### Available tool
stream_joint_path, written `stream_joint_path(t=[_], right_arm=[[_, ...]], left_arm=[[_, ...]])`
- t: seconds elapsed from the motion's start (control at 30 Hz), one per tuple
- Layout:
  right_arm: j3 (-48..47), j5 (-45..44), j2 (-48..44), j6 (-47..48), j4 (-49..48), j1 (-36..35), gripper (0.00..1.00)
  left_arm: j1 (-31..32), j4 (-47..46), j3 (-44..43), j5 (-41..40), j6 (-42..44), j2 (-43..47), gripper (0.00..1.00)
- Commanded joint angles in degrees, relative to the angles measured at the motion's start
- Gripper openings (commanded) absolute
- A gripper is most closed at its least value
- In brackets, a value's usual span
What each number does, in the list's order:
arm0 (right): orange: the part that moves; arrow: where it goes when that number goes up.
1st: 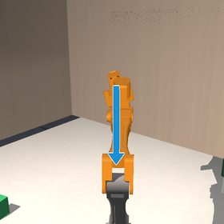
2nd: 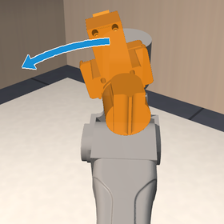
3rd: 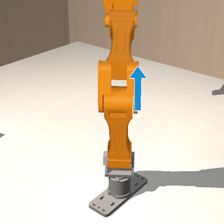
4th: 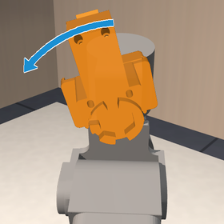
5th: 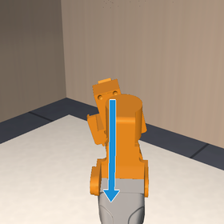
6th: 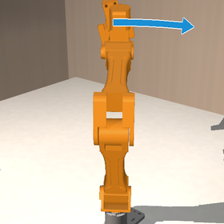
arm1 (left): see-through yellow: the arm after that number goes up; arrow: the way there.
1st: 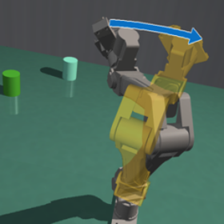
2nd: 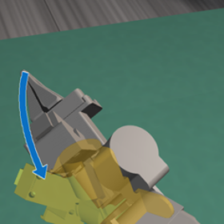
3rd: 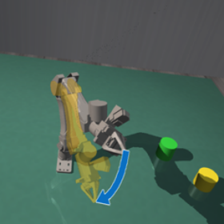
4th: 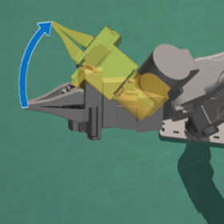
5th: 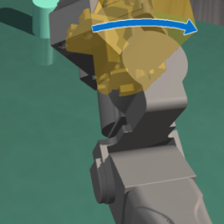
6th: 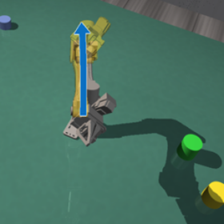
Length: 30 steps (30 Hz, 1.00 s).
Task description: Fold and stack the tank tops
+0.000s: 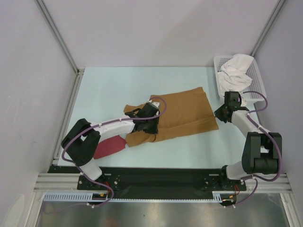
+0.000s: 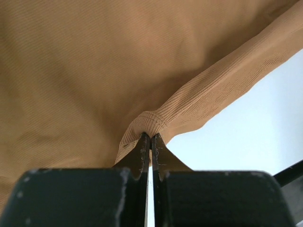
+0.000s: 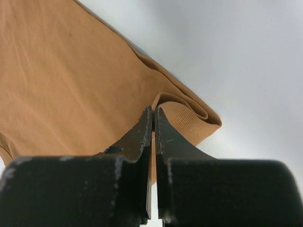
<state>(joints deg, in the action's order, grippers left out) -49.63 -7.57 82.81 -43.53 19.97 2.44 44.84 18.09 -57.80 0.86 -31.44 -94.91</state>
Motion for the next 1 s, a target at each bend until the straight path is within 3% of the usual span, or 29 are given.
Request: stream_joint_path(t=[0.0, 0.63, 0.7, 0.83, 0.93, 0.97], right_arm=[[-3.5, -4.2, 1.3, -1.3, -1.9, -0.9, 0.00], [-7.1, -5.6, 10.2, -2.6, -6.0, -2.3, 0.00], [-7.9, -5.6, 11.6, -2.5, -6.0, -2.3, 0.02], [-9.1, -4.3, 13.3, -1.6, -6.8, -2.3, 0.18], [-8.9, -4.0, 12.9, -1.6, -7.3, -2.3, 0.27], [-9.1, -4.3, 12.6, -1.2, -7.5, -2.3, 0.30]], left_arm=[[-1.4, -0.1, -3.1, 0.5, 1.6, -1.0, 0.00], [-4.7, 1.5, -8.8, -0.2, 4.0, -6.2, 0.00], [-5.0, 1.5, -8.9, -0.5, 4.1, -6.9, 0.00], [-5.6, 1.5, -9.2, -0.7, 4.5, -7.7, 0.04], [-5.6, 2.3, -10.0, -3.1, 5.2, -7.8, 0.26], [-5.6, 2.5, -10.1, -3.6, 5.2, -7.5, 0.43]])
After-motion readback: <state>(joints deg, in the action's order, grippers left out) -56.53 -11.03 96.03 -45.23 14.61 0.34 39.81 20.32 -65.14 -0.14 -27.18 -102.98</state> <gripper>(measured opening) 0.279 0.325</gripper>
